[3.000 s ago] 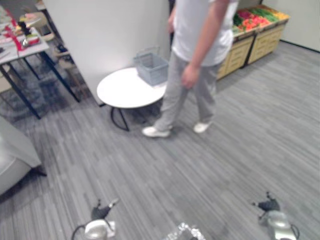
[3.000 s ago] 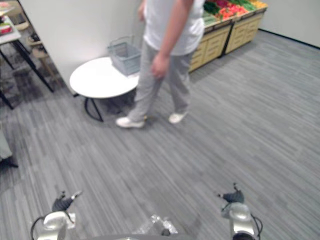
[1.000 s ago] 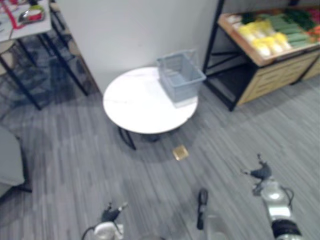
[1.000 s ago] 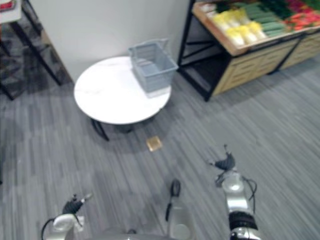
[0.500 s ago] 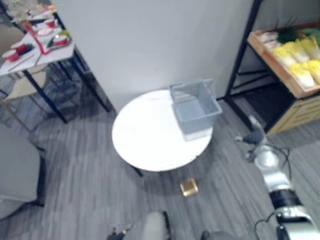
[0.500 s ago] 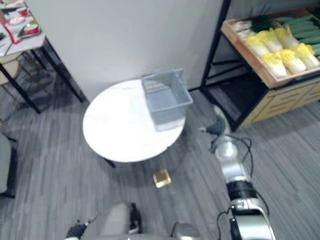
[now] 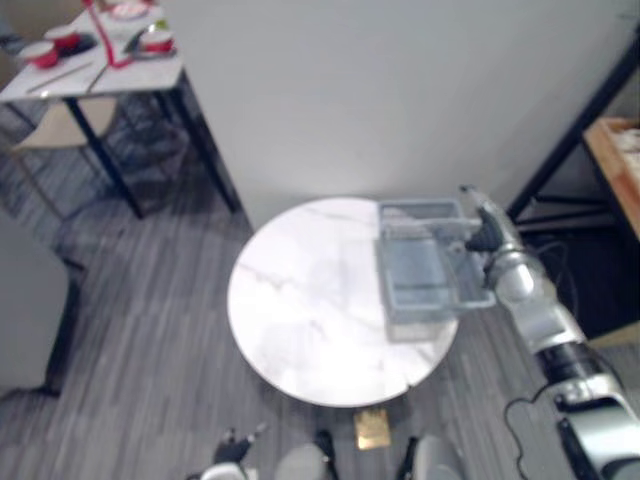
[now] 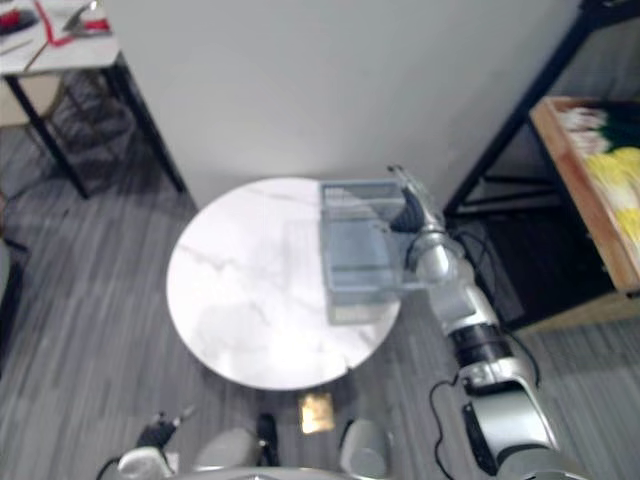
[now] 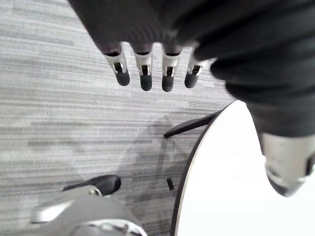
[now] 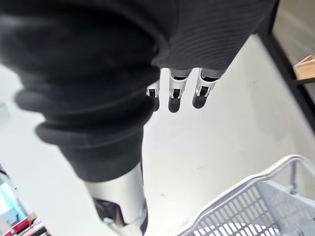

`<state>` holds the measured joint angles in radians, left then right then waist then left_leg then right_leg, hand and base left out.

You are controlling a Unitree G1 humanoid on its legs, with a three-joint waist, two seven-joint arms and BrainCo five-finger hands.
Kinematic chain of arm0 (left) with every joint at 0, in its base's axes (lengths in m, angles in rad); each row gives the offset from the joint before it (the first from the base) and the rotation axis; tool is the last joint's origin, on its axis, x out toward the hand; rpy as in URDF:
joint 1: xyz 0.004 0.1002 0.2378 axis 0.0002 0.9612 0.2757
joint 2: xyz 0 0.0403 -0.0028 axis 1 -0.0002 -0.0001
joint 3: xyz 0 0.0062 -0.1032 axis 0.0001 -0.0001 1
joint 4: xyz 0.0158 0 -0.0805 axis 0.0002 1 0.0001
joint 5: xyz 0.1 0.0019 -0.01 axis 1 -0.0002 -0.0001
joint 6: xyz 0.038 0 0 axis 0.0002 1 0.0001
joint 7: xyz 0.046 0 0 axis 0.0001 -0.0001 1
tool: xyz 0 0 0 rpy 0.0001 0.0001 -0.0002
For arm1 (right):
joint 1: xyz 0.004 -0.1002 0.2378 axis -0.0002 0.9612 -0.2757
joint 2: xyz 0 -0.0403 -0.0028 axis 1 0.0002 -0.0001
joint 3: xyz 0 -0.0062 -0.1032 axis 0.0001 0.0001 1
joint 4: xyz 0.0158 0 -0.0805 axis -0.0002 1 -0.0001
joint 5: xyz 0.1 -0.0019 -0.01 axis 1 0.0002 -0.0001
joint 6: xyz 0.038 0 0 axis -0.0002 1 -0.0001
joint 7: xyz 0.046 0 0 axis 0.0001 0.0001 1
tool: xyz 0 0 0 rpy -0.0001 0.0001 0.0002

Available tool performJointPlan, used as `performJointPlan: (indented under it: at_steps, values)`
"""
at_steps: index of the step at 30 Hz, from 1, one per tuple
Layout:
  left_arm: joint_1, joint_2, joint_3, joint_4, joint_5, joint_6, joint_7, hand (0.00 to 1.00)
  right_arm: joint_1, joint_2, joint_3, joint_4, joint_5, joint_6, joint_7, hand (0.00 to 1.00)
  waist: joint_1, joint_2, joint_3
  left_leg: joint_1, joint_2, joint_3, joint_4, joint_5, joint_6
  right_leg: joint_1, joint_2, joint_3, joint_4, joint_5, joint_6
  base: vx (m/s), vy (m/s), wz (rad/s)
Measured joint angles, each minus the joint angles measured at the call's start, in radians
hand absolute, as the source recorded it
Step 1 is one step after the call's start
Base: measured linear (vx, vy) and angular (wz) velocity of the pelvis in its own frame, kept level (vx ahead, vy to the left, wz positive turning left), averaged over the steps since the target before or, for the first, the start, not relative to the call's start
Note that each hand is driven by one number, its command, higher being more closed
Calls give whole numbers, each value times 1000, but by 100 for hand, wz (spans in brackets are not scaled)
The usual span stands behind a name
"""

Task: Pick vegetable in the basket

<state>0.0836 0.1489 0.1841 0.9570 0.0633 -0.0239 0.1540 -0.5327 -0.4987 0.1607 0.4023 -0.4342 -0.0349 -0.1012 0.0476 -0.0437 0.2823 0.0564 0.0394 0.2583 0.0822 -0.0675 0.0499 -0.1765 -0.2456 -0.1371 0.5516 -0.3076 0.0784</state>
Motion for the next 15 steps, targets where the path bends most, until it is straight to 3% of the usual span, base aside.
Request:
performJointPlan:
  at_steps: [1,2,3,4,5,7,8,10,15]
  values:
    - [0,3,-3,-3,0,-1,-1,0,-1,-12,5,8,0,1,12,0,-3,-8,-2,1,3,-20,-4,2,-33,11,1,36,-156,71,8,248,-351,103]
    - [4,15,-4,-2,1,-2,-1,0,-1,-11,7,9,-1,3,20,0,8,-34,-8,7,-9,-27,-11,-3,-63,10,-21,43,-252,223,10,253,-389,66]
    - [8,28,-4,-1,1,-2,-1,0,-3,-9,12,10,-1,2,20,0,16,-58,-8,15,-22,-27,-16,-4,-77,3,-35,43,-267,297,38,186,-385,24]
    - [14,17,-4,5,4,1,-1,0,-22,-9,33,29,-2,1,22,0,24,-29,-6,12,6,-29,-13,-3,-109,6,-15,35,-261,275,57,122,-308,6]
    - [26,10,-6,-2,9,0,-1,0,-31,-11,50,40,-3,2,23,0,20,-11,-15,-6,28,-25,-11,0,-115,10,7,26,-285,276,54,121,-341,4]
    - [31,-1,-6,-2,25,-4,-1,0,-45,-27,55,58,-21,4,24,0,14,37,-16,-29,94,-25,-37,14,-149,15,72,-19,-355,297,24,116,-297,11]
    - [32,0,-2,-2,27,-6,0,0,-58,-36,55,91,-28,7,25,0,13,47,-15,-30,123,-27,-72,37,-169,15,105,-35,-379,304,10,87,-236,9]
    - [32,-3,-4,-2,27,-10,0,0,-86,-38,60,125,-28,10,25,0,10,50,-6,-35,143,-32,-82,47,-181,12,125,-49,-387,305,1,55,-167,6]
    - [28,-11,-5,-2,27,-12,1,0,-166,-47,103,173,-28,7,25,0,12,62,16,-57,147,-37,-79,48,-183,4,131,-58,-409,316,-7,12,-30,5]
